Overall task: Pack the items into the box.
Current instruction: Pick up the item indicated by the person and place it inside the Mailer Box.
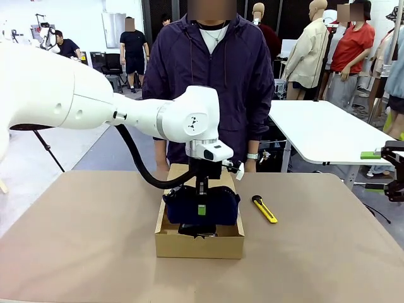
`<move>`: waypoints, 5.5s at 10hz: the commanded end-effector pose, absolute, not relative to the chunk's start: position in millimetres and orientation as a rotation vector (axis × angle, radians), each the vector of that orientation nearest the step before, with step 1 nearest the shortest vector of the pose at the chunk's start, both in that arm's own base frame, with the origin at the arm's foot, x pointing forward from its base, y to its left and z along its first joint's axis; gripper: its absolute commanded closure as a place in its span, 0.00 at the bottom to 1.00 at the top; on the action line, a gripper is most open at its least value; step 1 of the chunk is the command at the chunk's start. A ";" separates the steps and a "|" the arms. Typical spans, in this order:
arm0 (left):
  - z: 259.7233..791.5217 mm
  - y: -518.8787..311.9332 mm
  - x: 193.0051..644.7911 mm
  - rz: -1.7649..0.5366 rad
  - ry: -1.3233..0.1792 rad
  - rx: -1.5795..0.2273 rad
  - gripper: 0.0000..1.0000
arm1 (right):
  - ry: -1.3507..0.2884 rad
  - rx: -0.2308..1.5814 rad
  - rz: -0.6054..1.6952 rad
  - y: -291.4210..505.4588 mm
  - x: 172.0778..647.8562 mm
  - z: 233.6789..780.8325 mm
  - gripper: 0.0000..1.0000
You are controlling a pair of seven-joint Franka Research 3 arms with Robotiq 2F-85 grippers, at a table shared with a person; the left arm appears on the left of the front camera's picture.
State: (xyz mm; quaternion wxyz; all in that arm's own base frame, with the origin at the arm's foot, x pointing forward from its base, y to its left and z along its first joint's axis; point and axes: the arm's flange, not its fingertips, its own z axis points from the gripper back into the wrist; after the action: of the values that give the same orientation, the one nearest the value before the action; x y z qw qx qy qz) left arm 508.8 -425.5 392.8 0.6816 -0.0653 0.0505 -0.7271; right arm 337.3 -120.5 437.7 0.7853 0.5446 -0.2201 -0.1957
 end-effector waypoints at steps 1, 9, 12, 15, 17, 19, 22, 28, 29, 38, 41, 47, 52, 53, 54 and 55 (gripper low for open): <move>399.4 -427.6 509.9 -1.652 0.090 -0.131 1.00 | -0.465 1.176 -0.422 -122.0 337.1 441.0 0.00; 323.0 -456.1 510.4 -1.674 0.203 -0.215 1.00 | -0.465 1.176 -0.422 -122.0 337.1 441.0 0.00; 323.1 -456.4 507.8 -1.682 0.244 -0.221 0.12 | -0.465 1.176 -0.422 -122.0 337.1 441.0 0.00; 327.2 -451.5 507.0 -1.649 0.281 -0.208 0.00 | -0.465 1.176 -0.422 -122.0 337.1 441.0 0.00; 335.9 -446.9 507.8 -1.636 0.263 -0.191 0.00 | -0.465 1.176 -0.422 -122.0 337.1 441.0 0.00; 350.3 -434.6 507.4 -1.606 0.257 -0.151 0.00 | -0.465 1.176 -0.422 -122.0 337.1 441.0 0.00; 386.6 -412.9 505.0 -1.562 0.234 -0.076 0.00 | -0.465 1.176 -0.422 -122.0 337.1 441.0 0.00; 488.3 -313.2 482.9 -1.392 -0.060 -0.369 0.00 | -0.465 1.176 -0.422 -122.0 337.1 441.0 0.00; 491.8 -281.7 492.4 -1.104 -0.183 -0.606 0.00 | -0.465 1.176 -0.422 -122.0 337.1 441.0 0.00; 366.2 18.9 375.4 0.323 -0.903 -1.354 0.00 | -0.465 1.176 -0.422 -122.0 337.1 441.0 0.00; 364.7 26.4 404.3 -0.039 -0.304 -1.292 0.00 | -0.465 1.176 -0.422 -122.0 337.1 441.0 0.00; 364.7 26.4 404.3 -0.039 -0.304 -1.292 0.00 | -0.465 1.176 -0.422 -122.0 337.1 441.0 0.00; 364.7 26.4 404.3 -0.039 -0.304 -1.292 0.00 | -0.465 1.176 -0.422 -122.0 337.1 441.0 0.00; 364.7 26.4 404.3 -0.039 -0.304 -1.292 0.00 | -0.465 1.176 -0.422 -122.0 337.1 441.0 0.00; 364.7 26.4 404.3 -0.039 -0.304 -1.292 0.00 | -0.465 1.176 -0.422 -122.0 337.1 441.0 0.00; 364.7 26.4 404.3 -0.039 -0.304 -1.292 0.00 | -0.465 1.176 -0.422 -122.0 337.1 441.0 0.00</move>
State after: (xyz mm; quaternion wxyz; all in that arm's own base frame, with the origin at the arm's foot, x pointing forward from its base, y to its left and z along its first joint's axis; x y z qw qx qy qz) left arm 406.6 22.8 361.9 0.7894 -0.5961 -0.1457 -0.0182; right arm 337.2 -120.7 437.6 0.7853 0.5444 -0.2201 -0.1959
